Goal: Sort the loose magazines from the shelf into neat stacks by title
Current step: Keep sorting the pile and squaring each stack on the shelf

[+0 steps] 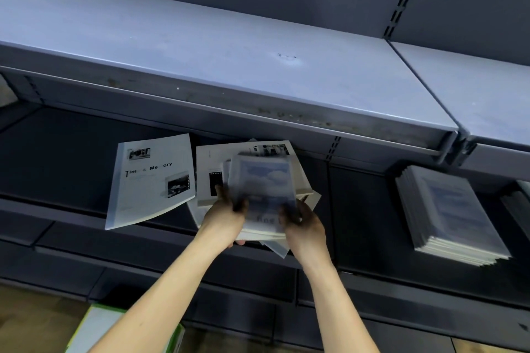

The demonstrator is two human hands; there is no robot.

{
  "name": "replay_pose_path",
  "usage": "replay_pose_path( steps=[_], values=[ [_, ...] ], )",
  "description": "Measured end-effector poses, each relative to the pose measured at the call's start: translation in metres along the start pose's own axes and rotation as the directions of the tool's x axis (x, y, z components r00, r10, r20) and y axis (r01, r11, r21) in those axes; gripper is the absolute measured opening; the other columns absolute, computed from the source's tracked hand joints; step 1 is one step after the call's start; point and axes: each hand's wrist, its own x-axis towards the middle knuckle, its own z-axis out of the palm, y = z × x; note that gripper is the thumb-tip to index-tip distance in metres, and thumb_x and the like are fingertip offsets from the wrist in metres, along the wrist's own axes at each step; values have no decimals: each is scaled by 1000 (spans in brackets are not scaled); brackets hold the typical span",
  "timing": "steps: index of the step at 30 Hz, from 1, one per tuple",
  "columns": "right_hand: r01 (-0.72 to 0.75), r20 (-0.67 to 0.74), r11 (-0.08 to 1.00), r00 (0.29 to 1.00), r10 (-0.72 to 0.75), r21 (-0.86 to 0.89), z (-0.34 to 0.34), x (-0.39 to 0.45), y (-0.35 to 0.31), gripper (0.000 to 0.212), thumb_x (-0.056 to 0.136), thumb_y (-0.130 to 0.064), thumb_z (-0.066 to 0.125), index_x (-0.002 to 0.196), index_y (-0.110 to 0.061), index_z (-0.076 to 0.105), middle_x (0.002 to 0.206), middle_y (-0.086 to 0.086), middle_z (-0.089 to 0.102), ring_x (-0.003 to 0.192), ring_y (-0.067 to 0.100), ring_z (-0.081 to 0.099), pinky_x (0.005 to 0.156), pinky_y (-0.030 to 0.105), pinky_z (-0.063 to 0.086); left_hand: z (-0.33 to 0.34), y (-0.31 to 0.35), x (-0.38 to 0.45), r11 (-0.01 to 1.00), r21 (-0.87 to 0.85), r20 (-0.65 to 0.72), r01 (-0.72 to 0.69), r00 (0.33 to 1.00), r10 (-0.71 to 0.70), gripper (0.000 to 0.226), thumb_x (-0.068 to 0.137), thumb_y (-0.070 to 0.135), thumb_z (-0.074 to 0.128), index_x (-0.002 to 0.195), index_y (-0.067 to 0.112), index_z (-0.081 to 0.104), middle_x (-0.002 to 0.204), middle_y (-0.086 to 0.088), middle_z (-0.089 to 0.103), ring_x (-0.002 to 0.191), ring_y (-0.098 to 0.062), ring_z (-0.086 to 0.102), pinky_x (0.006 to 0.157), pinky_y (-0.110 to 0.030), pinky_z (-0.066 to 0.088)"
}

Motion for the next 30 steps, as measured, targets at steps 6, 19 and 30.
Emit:
replay_pose_path(
  steps=[6,19,30],
  values=[
    [-57,45,994,998,53,96,-3,3,1,38,97,-43,57,134,-38,50,99,-14,61,83,-2,57,73,16,46,-4,-5,6,995,-27,-22,-94,995,93,61,100,36,47,152,19,20,115,-9,62,89,-22,62,75,-41,54],
    [164,-154,986,974,-164,-19,-4,8,-11,24,94,-30,64,115,-28,52,96,-14,64,86,1,62,68,15,49,-11,2,2,945,-175,-145,-275,957,252,58,94,1,50,139,29,25,109,10,57,100,-10,59,71,-19,45],
    [314,-268,949,911,-313,-42,13,5,-16,29,98,-26,58,123,-14,47,101,-16,58,92,5,61,69,5,43,-8,9,6,881,-286,-211,-377,921,326,44,100,8,47,131,27,23,127,7,49,113,-5,50,86,-12,40]
  ],
)
